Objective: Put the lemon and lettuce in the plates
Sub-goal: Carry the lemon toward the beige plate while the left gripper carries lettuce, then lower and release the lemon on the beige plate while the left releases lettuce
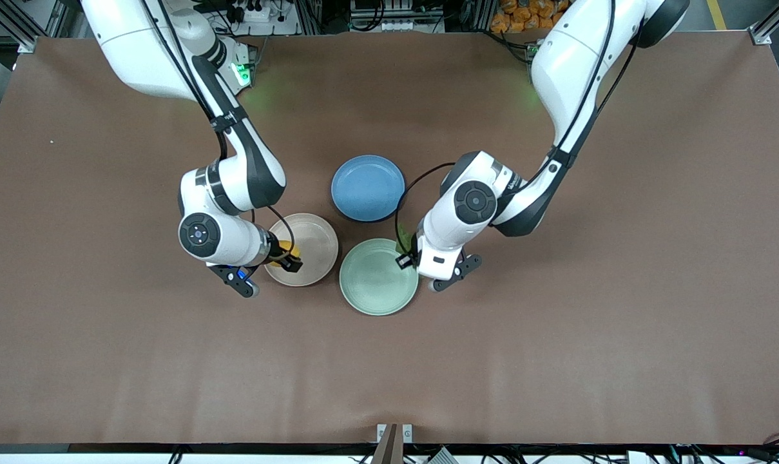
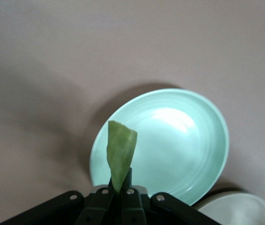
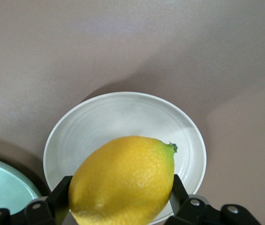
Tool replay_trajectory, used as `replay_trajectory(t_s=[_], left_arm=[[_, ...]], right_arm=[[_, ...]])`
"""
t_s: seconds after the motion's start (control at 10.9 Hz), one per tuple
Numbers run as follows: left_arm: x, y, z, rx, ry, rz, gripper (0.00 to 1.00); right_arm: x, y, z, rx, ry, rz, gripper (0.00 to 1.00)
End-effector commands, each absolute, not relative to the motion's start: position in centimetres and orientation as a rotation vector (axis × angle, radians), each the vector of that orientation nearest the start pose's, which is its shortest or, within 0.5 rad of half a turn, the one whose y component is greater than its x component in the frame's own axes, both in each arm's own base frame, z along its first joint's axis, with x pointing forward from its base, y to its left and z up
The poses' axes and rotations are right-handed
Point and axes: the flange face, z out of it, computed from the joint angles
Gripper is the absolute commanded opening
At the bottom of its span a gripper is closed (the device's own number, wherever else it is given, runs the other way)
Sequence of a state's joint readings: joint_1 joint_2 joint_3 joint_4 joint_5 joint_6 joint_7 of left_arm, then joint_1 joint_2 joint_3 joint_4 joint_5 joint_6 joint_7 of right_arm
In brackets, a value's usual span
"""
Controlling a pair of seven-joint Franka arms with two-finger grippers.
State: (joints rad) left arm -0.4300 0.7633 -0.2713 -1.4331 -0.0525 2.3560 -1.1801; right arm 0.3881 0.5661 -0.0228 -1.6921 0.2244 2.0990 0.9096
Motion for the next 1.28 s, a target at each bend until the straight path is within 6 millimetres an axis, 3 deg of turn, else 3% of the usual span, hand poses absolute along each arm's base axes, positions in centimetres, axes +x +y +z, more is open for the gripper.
replay_trajectory(t_s=[0.0,0.37,0.64,0.73,0.82,0.91,1.0,1.1,1.19], left_arm=[[61.4,-45.6,25.6,-3.325,-1.163,0.045,0.00],[61.1,-45.7,23.0,-3.316,-1.160,0.065,0.00],[61.1,-45.7,23.0,-3.314,-1.159,0.065,0.00],[61.0,-45.8,23.0,-3.315,-1.157,0.066,0.00],[60.8,-46.1,23.0,-3.320,-1.145,0.066,0.09],[60.9,-46.0,23.0,-3.327,-1.125,0.058,0.40],[60.9,-46.0,23.0,-3.331,-1.109,0.052,0.66],[60.9,-45.9,22.9,-3.332,-1.099,0.049,0.79],[61.1,-45.7,22.9,-3.332,-1.099,0.047,0.79]], right_arm=[[60.6,27.2,24.0,-2.885,1.044,0.359,0.31],[60.3,28.2,22.9,-2.877,1.084,0.341,0.43],[60.1,28.4,22.2,-2.941,1.032,0.313,0.94],[60.2,28.3,22.2,-2.949,1.031,0.305,1.00],[60.2,28.3,22.2,-2.949,1.031,0.305,1.00],[60.2,28.3,22.2,-2.950,1.026,0.305,1.00],[60.2,28.2,22.2,-2.954,1.022,0.303,1.00],[60.4,27.8,22.2,-2.961,1.016,0.293,1.00],[60.7,27.2,22.2,-2.990,0.979,0.276,1.00]])
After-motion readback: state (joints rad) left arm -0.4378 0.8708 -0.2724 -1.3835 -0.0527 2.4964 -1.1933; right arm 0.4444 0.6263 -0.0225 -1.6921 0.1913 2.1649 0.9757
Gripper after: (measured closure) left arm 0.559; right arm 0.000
